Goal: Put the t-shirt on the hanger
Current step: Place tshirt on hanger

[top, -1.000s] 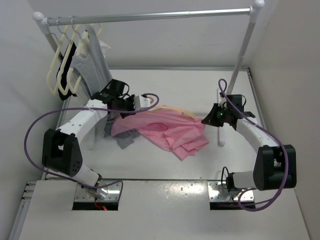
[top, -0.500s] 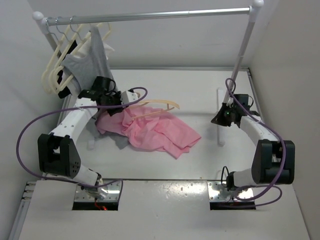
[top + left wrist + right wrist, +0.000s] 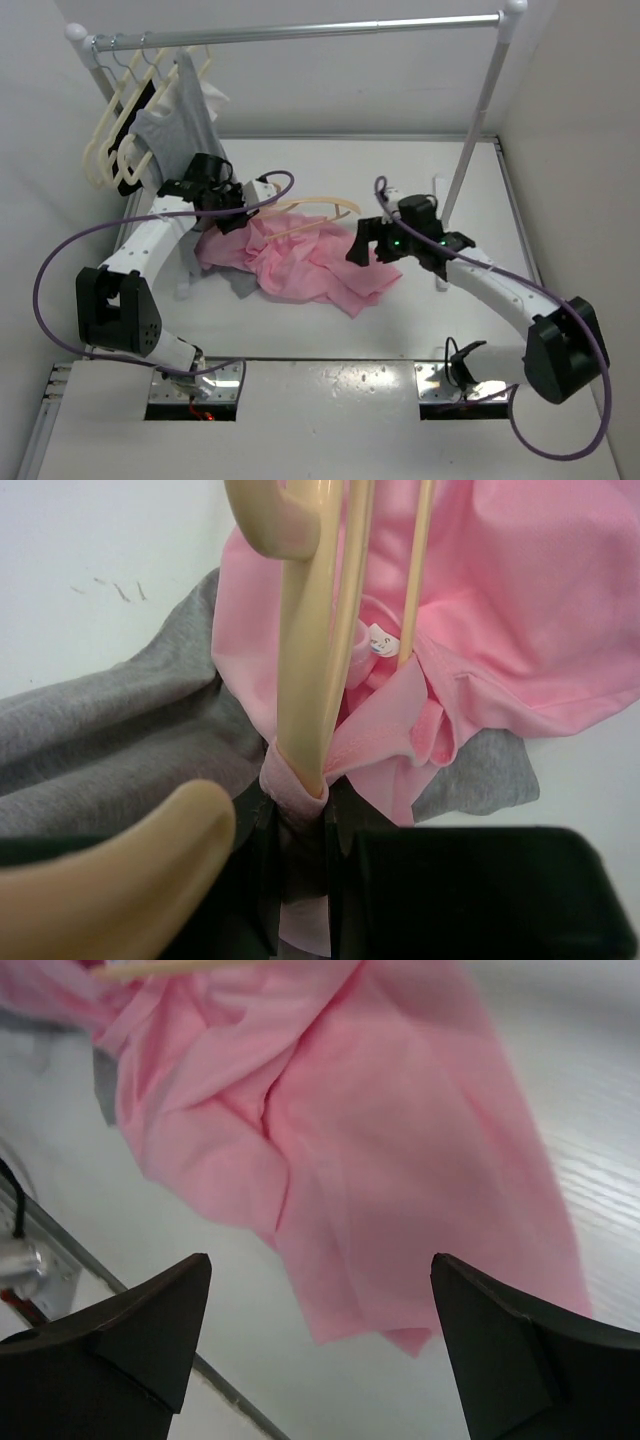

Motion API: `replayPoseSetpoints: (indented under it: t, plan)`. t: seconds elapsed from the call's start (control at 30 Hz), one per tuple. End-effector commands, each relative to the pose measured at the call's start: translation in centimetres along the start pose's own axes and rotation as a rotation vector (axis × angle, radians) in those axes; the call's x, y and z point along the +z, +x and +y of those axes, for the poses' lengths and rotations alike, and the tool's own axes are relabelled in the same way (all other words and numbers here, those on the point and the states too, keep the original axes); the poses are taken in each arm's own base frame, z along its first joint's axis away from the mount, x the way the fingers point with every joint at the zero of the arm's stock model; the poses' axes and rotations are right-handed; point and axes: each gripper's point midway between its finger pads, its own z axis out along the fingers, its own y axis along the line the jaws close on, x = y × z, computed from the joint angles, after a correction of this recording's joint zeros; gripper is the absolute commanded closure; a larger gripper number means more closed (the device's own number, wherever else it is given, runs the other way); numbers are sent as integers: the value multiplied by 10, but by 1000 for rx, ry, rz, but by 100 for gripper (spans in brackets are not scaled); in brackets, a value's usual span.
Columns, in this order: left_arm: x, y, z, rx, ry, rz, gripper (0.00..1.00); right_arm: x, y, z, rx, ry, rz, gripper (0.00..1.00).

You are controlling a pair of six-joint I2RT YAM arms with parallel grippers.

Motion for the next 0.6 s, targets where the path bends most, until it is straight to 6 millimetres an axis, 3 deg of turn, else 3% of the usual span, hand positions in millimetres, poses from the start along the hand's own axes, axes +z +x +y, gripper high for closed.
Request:
replayPoseSetpoints:
  t: [0.0,0.07,0.23,0.3,0.33,0.37,0.4,0.47,0.57]
  plan:
    - [-5,-12,9,-15,-44,-25,100,17,-4,40,-183,5,-11,9]
    - [-6,-11,13,-21,-62,-15,100,26,-11,58,-270,31,-31,9]
    - [-2,-6,15,-42,-75,1,100,60,-3,114,-428,47,-75,10]
    - [0,-5,14,-55,-76,-1,100,76,1,126,-469,43,-92,12]
    - [0,-5,14,-55,-76,-1,100,81,-4,150,-485,7,-131,12]
    - [1,-2,17,-73,-81,1,100,89,-4,158,-494,9,-135,13]
    - [1,-2,17,-73,-81,1,100,110,10,155,-511,38,-101,13]
    - [5,-3,17,-82,-75,-7,100,128,8,177,-474,4,-125,14]
    - [8,-3,16,-85,-62,-9,100,158,11,178,-468,30,-108,14]
